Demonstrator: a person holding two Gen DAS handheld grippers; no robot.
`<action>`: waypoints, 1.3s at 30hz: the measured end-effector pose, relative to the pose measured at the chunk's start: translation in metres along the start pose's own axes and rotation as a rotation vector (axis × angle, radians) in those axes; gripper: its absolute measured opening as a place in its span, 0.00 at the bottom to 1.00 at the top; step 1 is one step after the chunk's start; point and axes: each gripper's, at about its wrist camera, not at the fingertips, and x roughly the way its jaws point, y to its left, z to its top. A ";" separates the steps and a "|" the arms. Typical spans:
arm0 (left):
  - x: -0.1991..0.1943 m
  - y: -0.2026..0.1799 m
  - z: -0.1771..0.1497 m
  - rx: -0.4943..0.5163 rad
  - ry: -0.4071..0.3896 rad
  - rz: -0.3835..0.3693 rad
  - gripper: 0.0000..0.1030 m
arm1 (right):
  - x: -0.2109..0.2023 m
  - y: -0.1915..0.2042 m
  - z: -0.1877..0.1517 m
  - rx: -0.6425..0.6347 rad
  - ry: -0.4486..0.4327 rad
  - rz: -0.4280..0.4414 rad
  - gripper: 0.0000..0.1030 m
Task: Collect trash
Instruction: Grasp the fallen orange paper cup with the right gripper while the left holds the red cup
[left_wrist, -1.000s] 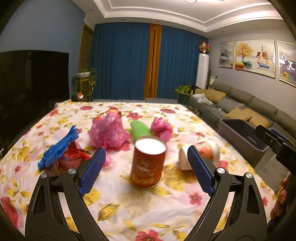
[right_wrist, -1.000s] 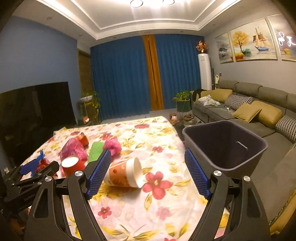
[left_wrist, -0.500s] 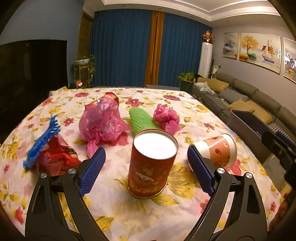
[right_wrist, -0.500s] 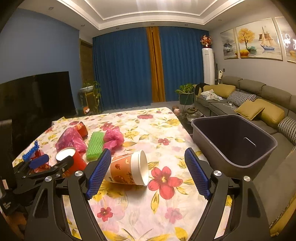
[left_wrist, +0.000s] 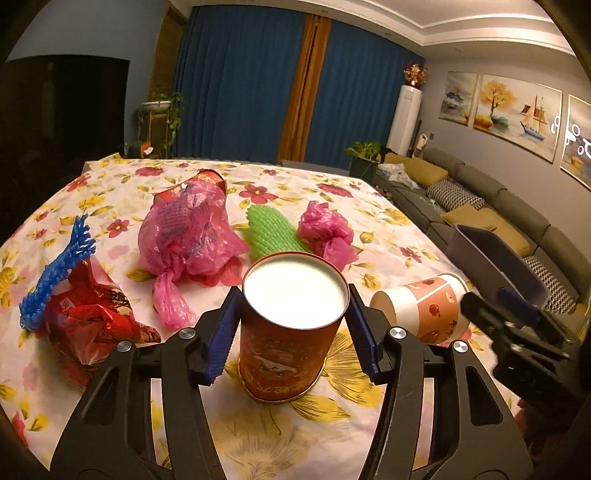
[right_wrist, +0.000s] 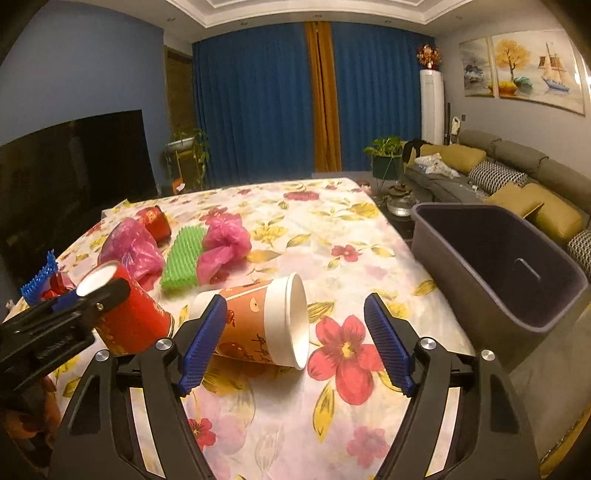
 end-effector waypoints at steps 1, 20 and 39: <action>-0.001 0.000 0.000 0.001 -0.005 0.003 0.53 | 0.003 0.000 0.001 0.005 0.006 0.009 0.68; -0.013 0.010 -0.004 -0.032 -0.034 -0.008 0.53 | -0.006 0.002 0.002 0.034 0.030 0.223 0.04; -0.045 -0.018 0.005 0.032 -0.082 -0.050 0.53 | -0.085 -0.010 0.017 -0.016 -0.129 0.181 0.04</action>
